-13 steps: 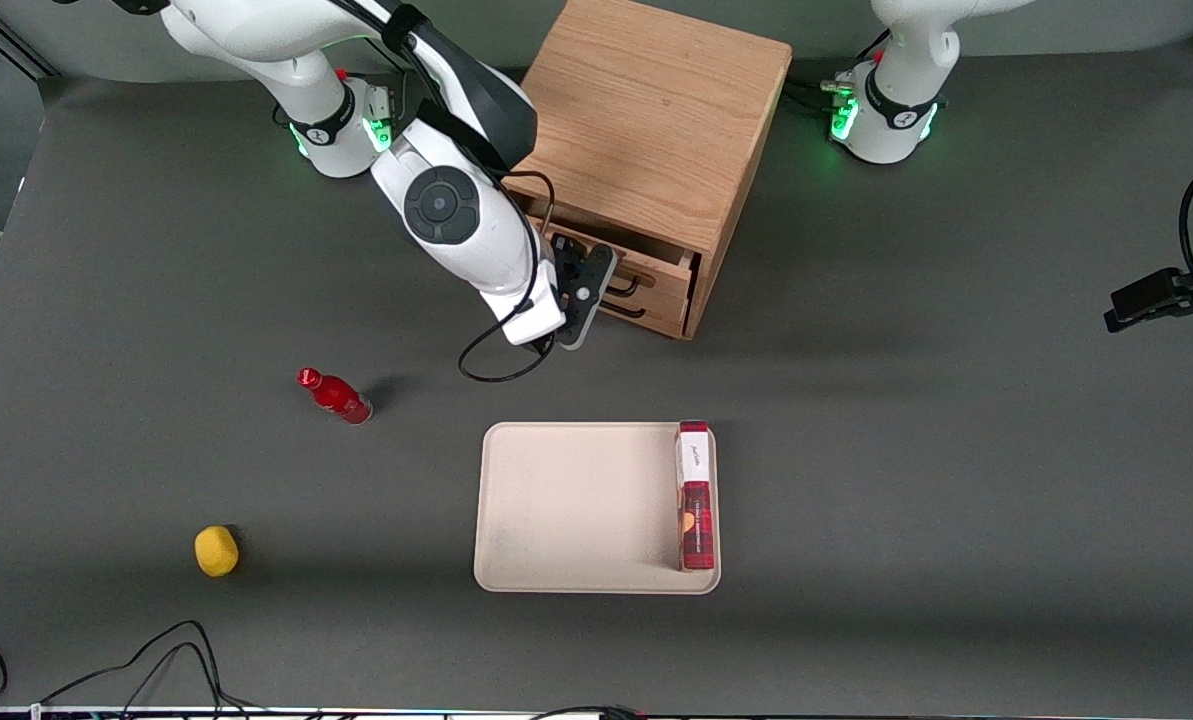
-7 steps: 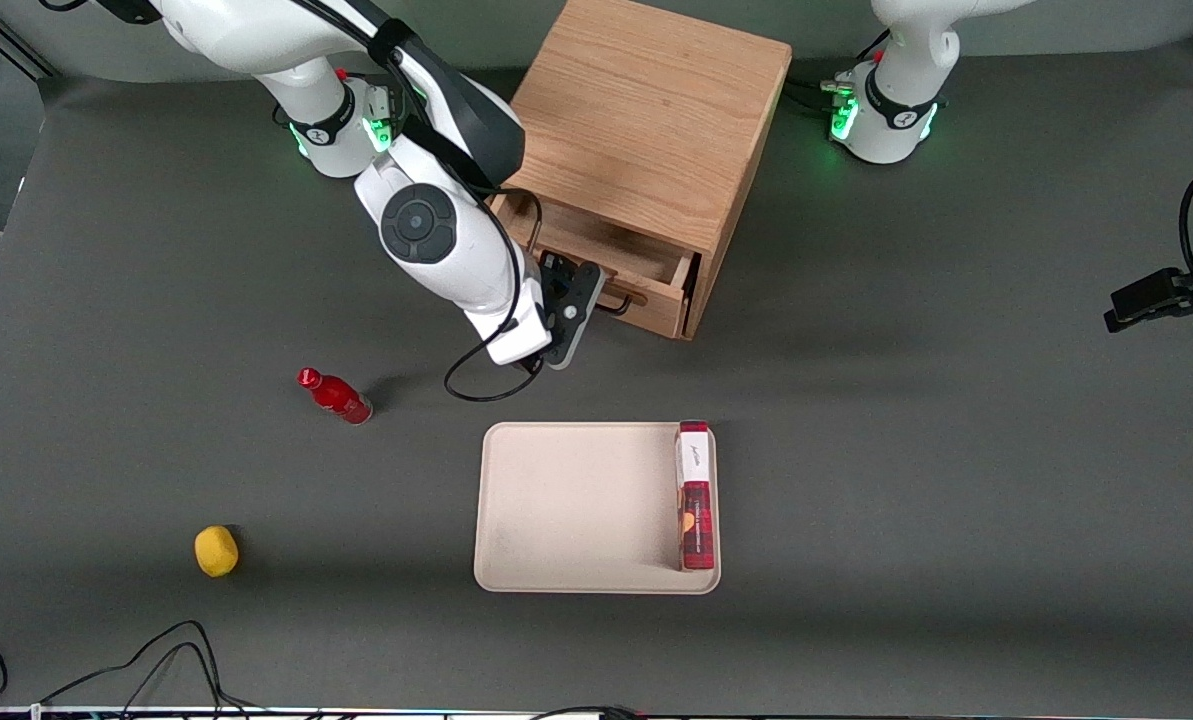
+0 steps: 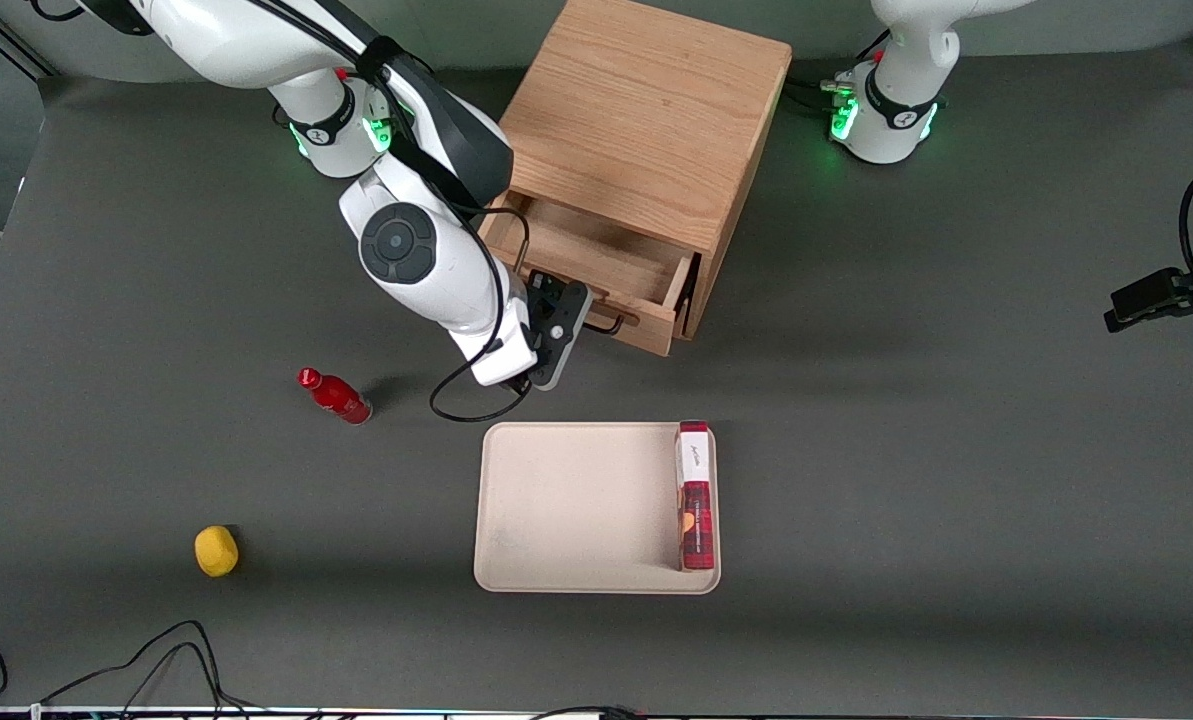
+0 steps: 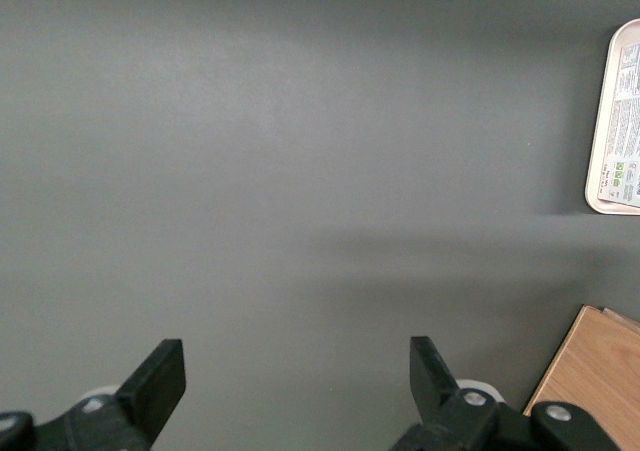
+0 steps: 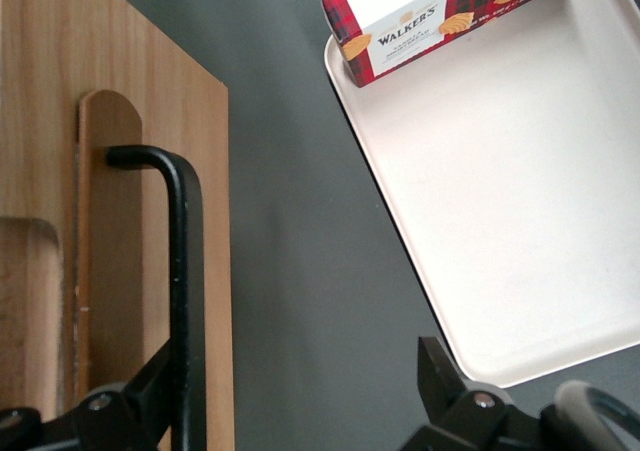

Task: Open upper drawer
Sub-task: 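Pull the upper drawer outward from the cabinet with the right gripper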

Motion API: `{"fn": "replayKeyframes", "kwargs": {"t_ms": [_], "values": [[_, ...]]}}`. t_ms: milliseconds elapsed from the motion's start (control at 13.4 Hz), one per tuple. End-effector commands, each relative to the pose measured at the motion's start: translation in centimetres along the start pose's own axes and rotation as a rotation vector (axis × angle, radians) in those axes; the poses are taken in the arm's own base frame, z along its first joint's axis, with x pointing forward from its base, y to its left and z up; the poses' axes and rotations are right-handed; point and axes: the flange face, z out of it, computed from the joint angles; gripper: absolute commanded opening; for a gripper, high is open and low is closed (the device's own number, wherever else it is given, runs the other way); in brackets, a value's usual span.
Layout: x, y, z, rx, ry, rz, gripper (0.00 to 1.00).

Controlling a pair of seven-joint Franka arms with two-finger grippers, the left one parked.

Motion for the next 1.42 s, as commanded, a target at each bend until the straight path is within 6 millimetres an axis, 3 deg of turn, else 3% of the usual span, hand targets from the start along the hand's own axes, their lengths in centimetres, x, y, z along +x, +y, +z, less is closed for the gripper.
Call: {"fn": "replayKeyframes", "kwargs": {"t_ms": [0, 597, 1343], "values": [[0.5, 1.3, -0.3, -0.007, 0.017, -0.024, 1.0], [0.1, 3.9, -0.6, -0.037, 0.02, -0.036, 1.0], [0.7, 5.6, -0.8, -0.057, 0.036, -0.046, 1.0]]}}
